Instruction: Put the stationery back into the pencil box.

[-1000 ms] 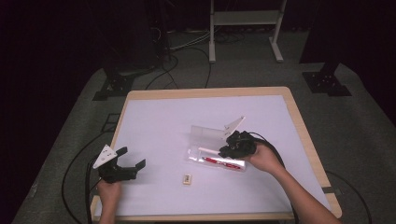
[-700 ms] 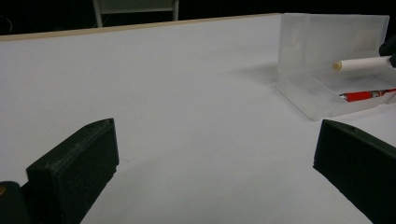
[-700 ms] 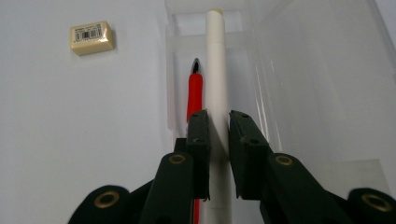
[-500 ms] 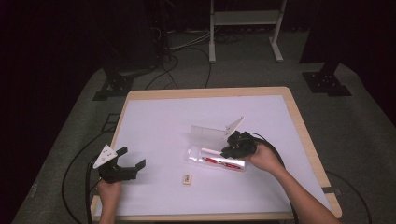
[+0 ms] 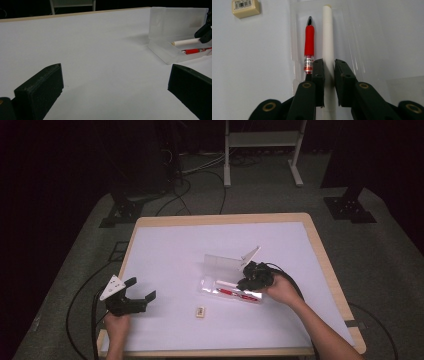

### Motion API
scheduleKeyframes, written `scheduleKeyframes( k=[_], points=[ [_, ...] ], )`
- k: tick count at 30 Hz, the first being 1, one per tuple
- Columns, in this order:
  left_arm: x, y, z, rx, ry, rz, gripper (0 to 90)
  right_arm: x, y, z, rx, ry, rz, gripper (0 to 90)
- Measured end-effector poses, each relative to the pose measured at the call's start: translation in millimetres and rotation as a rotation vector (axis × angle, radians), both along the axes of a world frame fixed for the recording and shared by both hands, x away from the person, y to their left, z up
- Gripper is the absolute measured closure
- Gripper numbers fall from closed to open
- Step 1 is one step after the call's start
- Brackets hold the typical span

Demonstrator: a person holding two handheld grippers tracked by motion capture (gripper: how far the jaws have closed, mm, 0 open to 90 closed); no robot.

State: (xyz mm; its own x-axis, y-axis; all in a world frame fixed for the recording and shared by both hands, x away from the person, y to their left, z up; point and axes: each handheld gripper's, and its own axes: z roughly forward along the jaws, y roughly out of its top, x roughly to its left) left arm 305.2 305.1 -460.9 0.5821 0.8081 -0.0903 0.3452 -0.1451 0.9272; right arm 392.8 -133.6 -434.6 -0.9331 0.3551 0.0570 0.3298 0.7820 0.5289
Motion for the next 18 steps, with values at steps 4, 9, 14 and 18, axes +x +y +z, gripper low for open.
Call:
scheduleKeyframes(
  k=[4, 9, 14, 18],
  points=[
    [0.0, 0.0, 0.0, 0.001, 0.001, 0.000, 0.0, 1.4, -0.3, -2.4, -0.004, 0.011, -0.009, 78.1],
    [0.0, 0.0, 0.0, -0.002, 0.000, 0.001, 0.0, 3.1, 0.4, -5.1, -0.005, 0.018, -0.010, 78.0],
    [-0.1, 0.1, 0.0, -0.001, 0.000, 0.001, 0.0, 4.2, 0.4, -7.3, -0.009, 0.028, -0.013, 78.0],
    [-0.1, 0.1, 0.0, -0.002, 0.000, 0.001, 0.0, 4.4, 0.4, -10.0, -0.007, 0.035, -0.016, 78.0]
  ],
)
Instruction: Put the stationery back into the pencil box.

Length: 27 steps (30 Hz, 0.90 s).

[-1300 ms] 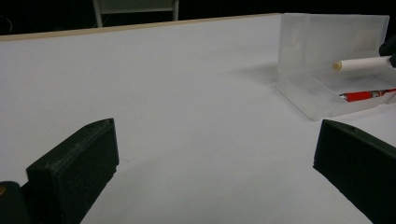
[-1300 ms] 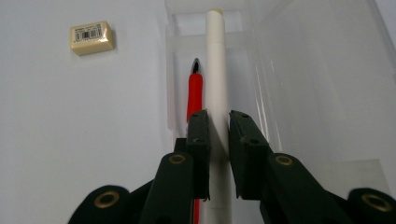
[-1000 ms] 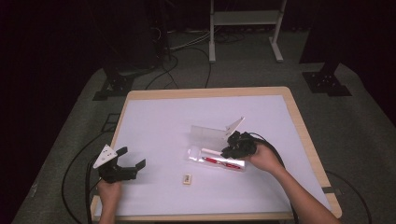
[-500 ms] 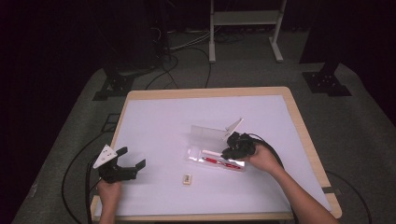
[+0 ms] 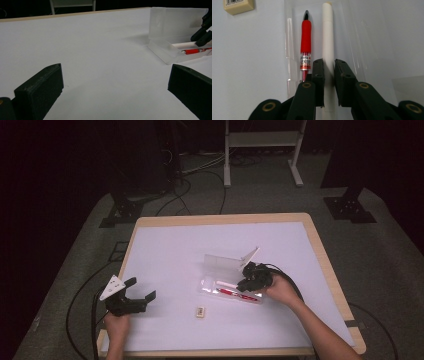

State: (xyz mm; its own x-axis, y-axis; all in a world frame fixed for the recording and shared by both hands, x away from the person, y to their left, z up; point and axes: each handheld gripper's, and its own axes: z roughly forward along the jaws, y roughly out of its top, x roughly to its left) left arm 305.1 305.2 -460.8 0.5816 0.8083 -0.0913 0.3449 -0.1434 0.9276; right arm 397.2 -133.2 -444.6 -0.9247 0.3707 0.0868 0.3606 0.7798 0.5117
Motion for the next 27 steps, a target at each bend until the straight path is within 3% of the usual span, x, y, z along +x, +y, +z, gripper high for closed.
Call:
scheduleKeyframes(
  k=[16, 21, 27],
  points=[
    [0.1, -0.1, 0.0, 0.002, 0.001, -0.001, 0.0, 0.2, -4.7, -3.9, 0.007, 0.025, -0.013, 76.0],
    [0.0, -0.1, 0.1, 0.003, 0.001, -0.001, 0.0, -1.1, -6.3, -0.8, 0.010, 0.012, -0.014, 73.8],
    [0.1, -0.2, 0.1, 0.004, 0.002, 0.000, 0.0, -5.5, -12.4, 10.3, 0.049, -0.017, -0.022, 70.6]
  ],
)
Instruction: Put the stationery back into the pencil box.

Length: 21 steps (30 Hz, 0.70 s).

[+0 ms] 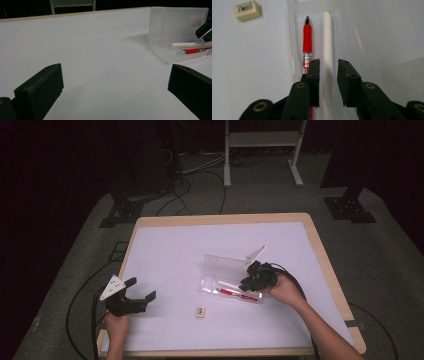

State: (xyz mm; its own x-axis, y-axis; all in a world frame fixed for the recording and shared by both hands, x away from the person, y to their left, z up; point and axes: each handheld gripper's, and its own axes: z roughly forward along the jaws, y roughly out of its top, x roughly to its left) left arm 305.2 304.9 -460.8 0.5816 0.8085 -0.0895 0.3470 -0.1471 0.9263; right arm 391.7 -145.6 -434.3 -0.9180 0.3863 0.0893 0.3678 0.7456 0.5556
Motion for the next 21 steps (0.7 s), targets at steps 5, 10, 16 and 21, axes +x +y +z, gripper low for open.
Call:
scheduleKeyframes(
  k=[5, 10, 16, 21],
  points=[
    [-0.1, -0.3, 0.0, 0.001, 0.001, 0.001, 0.0, -6.0, -1.1, 9.0, 0.027, -0.021, 0.002, 65.9],
    [0.1, -0.3, -0.1, 0.002, 0.001, 0.002, 0.0, -13.4, 1.5, 16.5, 0.053, -0.034, 0.016, 61.3],
    [-0.1, -0.2, 0.0, 0.001, 0.001, 0.002, 0.0, -20.7, 7.0, 23.8, 0.074, -0.047, 0.040, 55.5],
    [0.1, -0.1, -0.1, 0.000, 0.000, 0.001, 0.0, -25.7, 12.3, 28.0, 0.089, -0.047, 0.054, 50.9]
  ],
)
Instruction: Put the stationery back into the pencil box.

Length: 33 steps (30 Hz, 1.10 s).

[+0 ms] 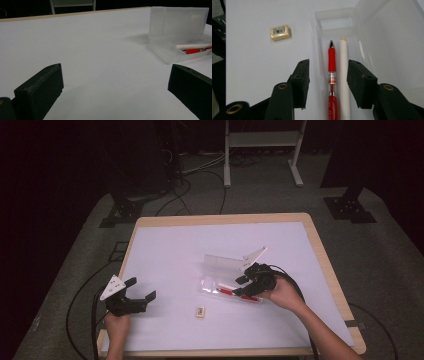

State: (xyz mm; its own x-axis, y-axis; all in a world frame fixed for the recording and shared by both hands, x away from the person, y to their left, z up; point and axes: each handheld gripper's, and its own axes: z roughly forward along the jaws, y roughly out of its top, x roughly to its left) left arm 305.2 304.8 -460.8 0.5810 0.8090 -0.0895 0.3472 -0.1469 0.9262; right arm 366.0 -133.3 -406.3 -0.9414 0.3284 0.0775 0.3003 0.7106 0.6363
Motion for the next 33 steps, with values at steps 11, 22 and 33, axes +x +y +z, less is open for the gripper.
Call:
scheduleKeyframes(
  k=[11, 22, 33],
  points=[
    [-0.1, 0.0, 0.1, 0.002, 0.000, 0.000, 0.0, -7.5, 8.7, 6.6, 0.022, -0.011, 0.020, 42.3],
    [0.0, -0.2, 0.0, 0.002, 0.001, 0.001, 0.0, -15.3, 19.4, 9.5, 0.036, -0.003, 0.041, 36.6],
    [-0.1, 0.2, 0.1, 0.000, -0.001, 0.000, 0.0, -22.5, 35.4, 13.0, 0.038, -0.011, 0.088, 34.1]
  ],
)
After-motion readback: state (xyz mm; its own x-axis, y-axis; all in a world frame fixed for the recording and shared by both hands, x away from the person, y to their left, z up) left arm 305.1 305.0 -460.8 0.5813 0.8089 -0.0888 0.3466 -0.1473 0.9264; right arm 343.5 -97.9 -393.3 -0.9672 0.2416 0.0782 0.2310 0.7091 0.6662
